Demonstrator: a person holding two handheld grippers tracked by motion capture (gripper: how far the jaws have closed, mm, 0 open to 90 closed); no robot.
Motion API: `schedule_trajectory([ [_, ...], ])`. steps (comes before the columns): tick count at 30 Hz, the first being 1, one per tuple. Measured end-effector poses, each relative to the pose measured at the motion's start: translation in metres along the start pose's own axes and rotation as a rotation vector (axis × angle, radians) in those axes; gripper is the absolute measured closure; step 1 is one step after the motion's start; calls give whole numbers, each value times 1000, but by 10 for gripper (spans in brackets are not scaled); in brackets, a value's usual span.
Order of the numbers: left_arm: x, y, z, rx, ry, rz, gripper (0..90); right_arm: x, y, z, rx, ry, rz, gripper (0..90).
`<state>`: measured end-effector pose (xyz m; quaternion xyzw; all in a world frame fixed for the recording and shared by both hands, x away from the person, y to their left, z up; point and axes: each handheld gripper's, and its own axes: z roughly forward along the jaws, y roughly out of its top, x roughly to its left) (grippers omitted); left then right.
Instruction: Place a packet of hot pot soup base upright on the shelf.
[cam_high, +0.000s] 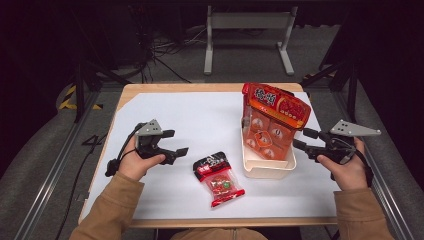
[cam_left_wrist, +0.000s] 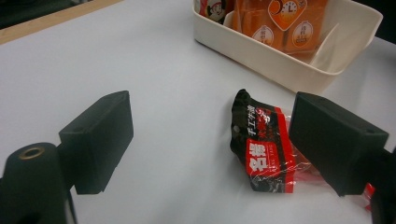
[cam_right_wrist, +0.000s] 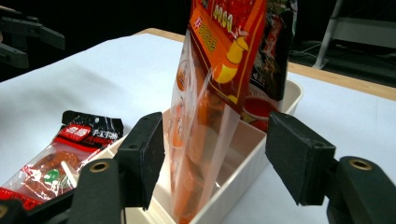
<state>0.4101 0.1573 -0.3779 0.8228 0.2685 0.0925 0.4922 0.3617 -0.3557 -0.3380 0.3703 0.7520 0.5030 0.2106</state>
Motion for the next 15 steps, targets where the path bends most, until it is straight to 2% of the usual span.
schedule_trajectory([
  [9, -6, 1, 5, 14, -18, -5, 181, -8, -4, -9, 26, -36, -8, 374],
  [11, -6, 2, 7, 11, -21, 6, 181, -9, -6, -10, 32, -45, -6, 373],
  [15, -10, 0, 14, 9, -47, -14, 183, -13, -9, -11, 36, -55, 0, 372],
])
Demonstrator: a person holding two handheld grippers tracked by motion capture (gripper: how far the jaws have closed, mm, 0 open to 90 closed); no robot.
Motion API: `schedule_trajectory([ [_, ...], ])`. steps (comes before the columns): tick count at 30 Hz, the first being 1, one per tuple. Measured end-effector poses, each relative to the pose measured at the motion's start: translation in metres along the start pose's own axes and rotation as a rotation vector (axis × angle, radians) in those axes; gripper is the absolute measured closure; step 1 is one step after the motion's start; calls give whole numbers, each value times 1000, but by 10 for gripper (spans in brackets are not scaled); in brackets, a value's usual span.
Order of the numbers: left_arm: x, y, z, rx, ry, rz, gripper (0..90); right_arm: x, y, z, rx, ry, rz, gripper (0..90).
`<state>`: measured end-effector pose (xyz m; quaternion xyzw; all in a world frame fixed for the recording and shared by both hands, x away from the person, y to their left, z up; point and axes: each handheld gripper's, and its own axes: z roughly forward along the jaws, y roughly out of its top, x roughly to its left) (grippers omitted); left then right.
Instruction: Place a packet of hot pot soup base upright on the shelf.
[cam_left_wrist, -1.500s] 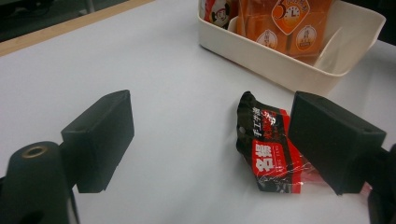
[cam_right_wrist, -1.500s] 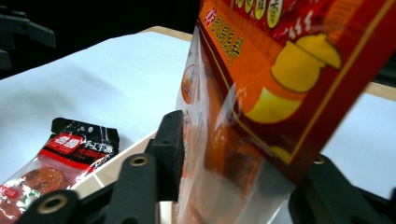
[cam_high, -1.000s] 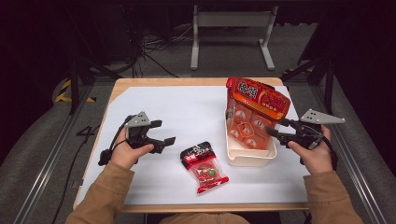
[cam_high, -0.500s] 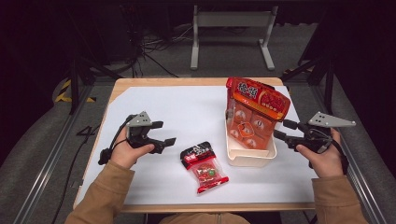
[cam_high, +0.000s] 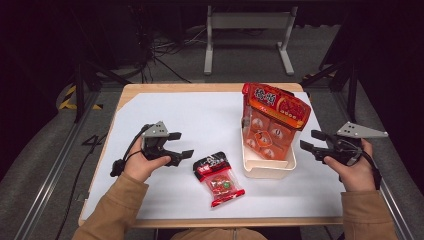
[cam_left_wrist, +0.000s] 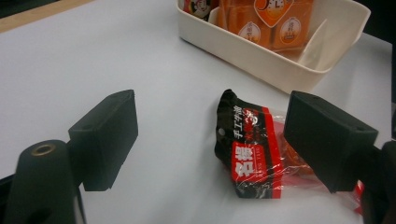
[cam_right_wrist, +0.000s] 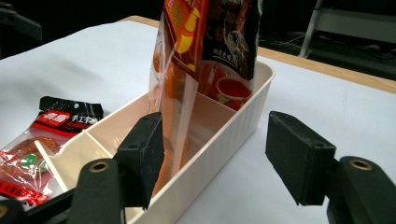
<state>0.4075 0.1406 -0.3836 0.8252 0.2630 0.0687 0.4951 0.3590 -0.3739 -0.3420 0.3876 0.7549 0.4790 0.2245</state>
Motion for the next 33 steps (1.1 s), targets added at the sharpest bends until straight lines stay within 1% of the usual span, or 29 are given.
schedule_trajectory([
  [4, -2, -2, 8, -10, 3, 11, 203, -1, -1, 0, 0, -2, 2, 371],
  [5, -3, -4, 11, -5, -2, 3, 209, -2, -1, 1, -1, -3, 0, 366],
  [7, -5, -7, 17, 12, -15, -7, 225, -2, -1, 2, -3, -5, 2, 360],
  [8, -5, -7, 20, 17, -22, -3, 230, -2, -1, 2, -2, -6, 0, 360],
  [11, -9, -12, 29, 44, -48, -18, 245, -3, -2, 3, -2, -8, 4, 359],
  [13, -10, -14, 34, 62, -52, -15, 252, -3, -2, 3, -3, -8, 4, 359],
  [15, -11, -16, 38, 68, -50, -14, 252, -3, -2, 3, -3, -7, 5, 360],
  [16, -12, -18, 43, 85, -58, -13, 254, -4, -2, 3, -3, -6, 6, 359],
  [19, -13, -20, 46, 98, -62, -24, 254, -4, -3, 3, 0, -5, 9, 359],
  [23, -12, -25, 52, 133, -63, -37, 256, -4, -4, 5, 5, -3, 8, 359],
  [25, -12, -26, 53, 136, -71, -49, 259, -3, -4, 6, 10, 0, 8, 359],
  [30, -11, -31, 58, 175, -89, -59, 272, -3, -5, 9, 20, 4, 5, 360],
  [33, -11, -34, 60, 194, -100, -75, 290, -2, -5, 10, 24, 3, 3, 359],
])
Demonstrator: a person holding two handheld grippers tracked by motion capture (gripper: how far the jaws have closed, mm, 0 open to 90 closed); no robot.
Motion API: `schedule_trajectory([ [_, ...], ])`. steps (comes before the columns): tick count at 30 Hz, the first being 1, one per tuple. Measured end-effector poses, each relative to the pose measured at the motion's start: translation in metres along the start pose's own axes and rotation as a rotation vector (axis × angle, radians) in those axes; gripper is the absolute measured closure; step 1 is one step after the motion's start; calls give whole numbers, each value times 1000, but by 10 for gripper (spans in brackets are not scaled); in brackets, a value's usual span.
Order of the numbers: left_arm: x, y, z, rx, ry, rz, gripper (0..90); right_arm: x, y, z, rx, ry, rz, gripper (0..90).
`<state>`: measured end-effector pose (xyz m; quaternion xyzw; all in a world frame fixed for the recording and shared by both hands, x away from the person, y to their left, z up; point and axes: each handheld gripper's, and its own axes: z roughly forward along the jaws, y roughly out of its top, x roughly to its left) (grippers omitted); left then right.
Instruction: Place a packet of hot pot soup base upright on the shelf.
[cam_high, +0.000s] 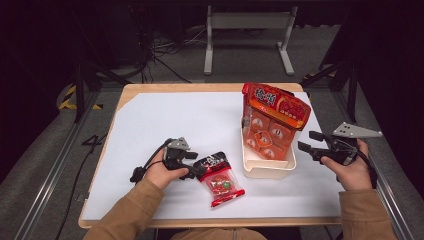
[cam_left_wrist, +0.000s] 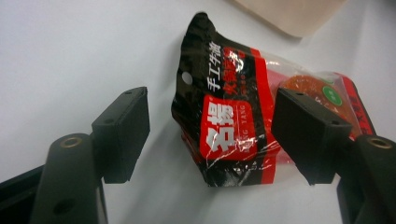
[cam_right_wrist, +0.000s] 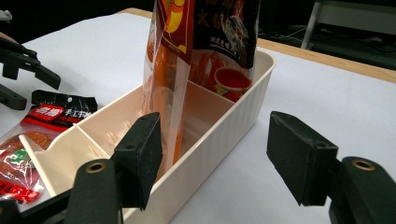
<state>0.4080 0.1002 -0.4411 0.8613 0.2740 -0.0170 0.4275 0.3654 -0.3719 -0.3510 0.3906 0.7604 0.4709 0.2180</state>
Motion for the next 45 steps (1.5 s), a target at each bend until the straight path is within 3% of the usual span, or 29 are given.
schedule_trajectory([
  [8, 1, -3, 4, 33, -34, -19, 330, -1, -1, 2, 2, 5, 1, 358],
  [19, 1, -5, 4, 41, -93, -56, 408, 0, -2, 5, 7, 18, 7, 354],
  [23, 0, -4, 3, 36, -104, -55, 530, 0, -3, 5, 11, 20, 3, 354],
  [28, 2, -4, 1, 49, -66, -51, 708, 0, -2, 6, 11, 19, 2, 356],
  [36, 1, -4, 0, 54, -49, -35, 866, 0, -3, 6, 12, 18, 1, 358],
  [45, -2, 4, -14, -10, -94, -37, 890, -1, -2, 4, 26, 23, -4, 406],
])
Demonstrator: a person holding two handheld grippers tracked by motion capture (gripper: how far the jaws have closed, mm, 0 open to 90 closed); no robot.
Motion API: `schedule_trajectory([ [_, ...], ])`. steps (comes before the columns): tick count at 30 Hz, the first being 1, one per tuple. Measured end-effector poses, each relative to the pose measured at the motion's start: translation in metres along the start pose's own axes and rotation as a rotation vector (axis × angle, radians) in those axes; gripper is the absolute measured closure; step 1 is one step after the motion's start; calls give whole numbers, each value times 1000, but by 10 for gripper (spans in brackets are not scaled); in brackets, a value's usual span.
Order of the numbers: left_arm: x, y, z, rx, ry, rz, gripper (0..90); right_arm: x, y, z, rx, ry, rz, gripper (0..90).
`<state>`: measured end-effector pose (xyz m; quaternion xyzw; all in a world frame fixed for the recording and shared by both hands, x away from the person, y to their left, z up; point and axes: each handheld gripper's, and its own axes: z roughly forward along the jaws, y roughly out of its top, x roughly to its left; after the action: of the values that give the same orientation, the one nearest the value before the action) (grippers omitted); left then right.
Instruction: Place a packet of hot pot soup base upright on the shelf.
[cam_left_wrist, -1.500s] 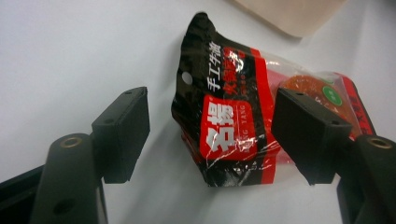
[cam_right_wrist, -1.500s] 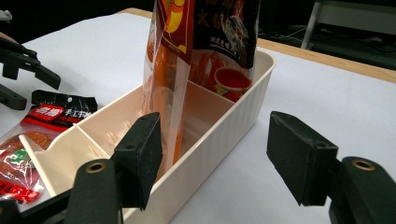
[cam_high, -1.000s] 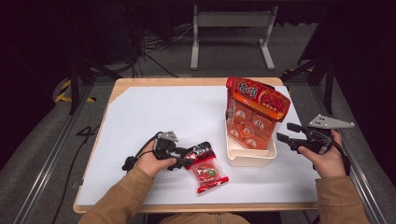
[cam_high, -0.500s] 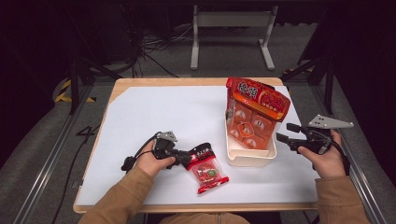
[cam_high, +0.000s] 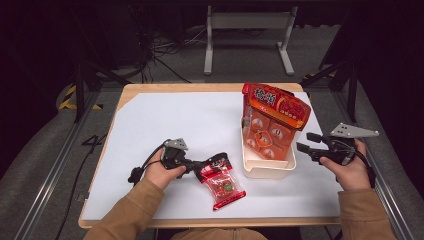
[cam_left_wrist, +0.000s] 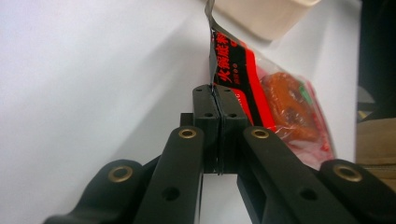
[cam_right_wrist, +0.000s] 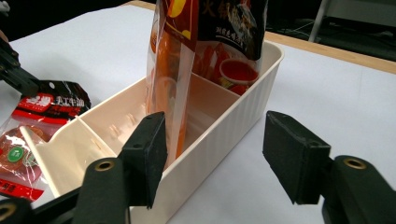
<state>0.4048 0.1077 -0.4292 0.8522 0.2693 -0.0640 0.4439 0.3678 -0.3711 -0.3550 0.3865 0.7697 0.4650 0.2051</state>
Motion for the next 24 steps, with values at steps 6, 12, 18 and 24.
schedule_trajectory([
  [6, -8, 7, -11, -46, -3, 35, 893, 0, 1, -2, -10, -1, 4, 420],
  [12, -16, 14, -25, -93, -5, 72, 895, -1, 1, -3, -5, -1, 3, 445],
  [18, -26, 21, -39, -132, -1, 113, 896, -1, 1, -3, -7, -2, 4, 451],
  [24, -36, 26, -53, -164, -5, 145, 897, -1, 1, -3, -6, 1, 5, 457],
])
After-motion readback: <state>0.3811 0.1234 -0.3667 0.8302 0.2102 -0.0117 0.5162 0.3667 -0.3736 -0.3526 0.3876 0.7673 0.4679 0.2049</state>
